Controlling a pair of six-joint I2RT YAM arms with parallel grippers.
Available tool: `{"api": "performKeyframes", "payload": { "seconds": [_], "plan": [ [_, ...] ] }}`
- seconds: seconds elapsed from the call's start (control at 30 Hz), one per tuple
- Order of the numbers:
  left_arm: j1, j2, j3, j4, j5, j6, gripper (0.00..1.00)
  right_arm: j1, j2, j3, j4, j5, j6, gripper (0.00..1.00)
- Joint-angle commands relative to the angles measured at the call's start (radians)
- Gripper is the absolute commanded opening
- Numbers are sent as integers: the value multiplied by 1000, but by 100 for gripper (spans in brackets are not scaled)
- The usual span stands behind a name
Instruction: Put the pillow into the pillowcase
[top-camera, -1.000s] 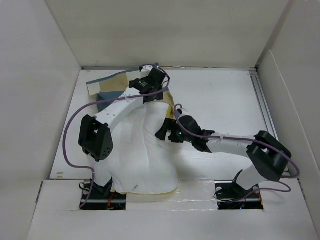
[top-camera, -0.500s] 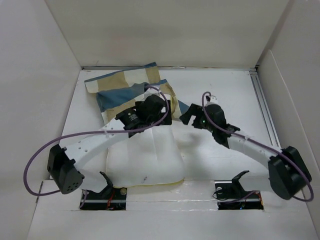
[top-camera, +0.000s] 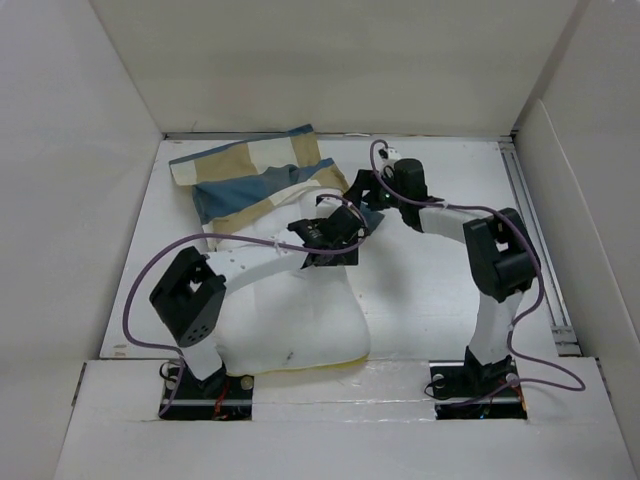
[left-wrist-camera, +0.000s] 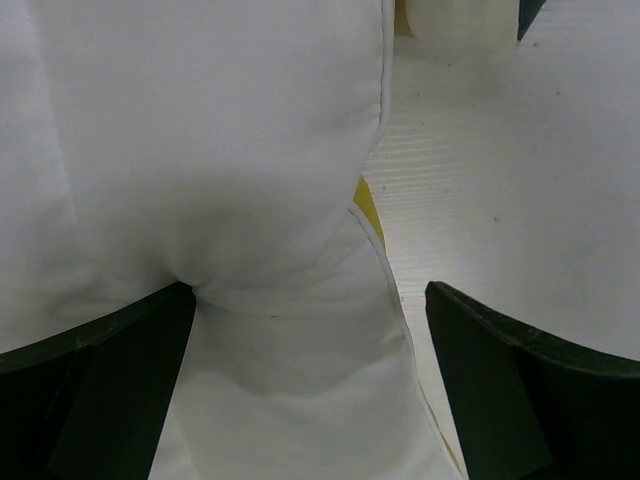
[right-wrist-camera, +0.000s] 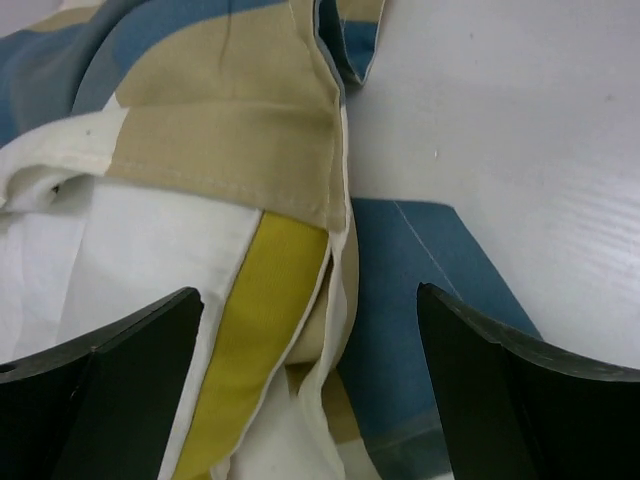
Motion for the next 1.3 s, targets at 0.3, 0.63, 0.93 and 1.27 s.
{"api": "performKeyframes", "payload": {
  "seconds": [0.3, 0.63, 0.93, 1.27],
  "plan": [
    [31, 177, 18, 1, -77, -2, 0, 8, 177, 244, -22, -29, -33, 28],
    [59, 154, 6, 7, -138, -22, 0, 58, 10, -8, 39, 40, 41, 0],
    [79, 163, -5, 44, -169, -60, 0, 256, -108, -334, 63, 178, 223, 0],
    [140, 137, -66, 158, -95, -40, 0, 540, -212, -481, 185, 226, 374, 0]
  ]
}}
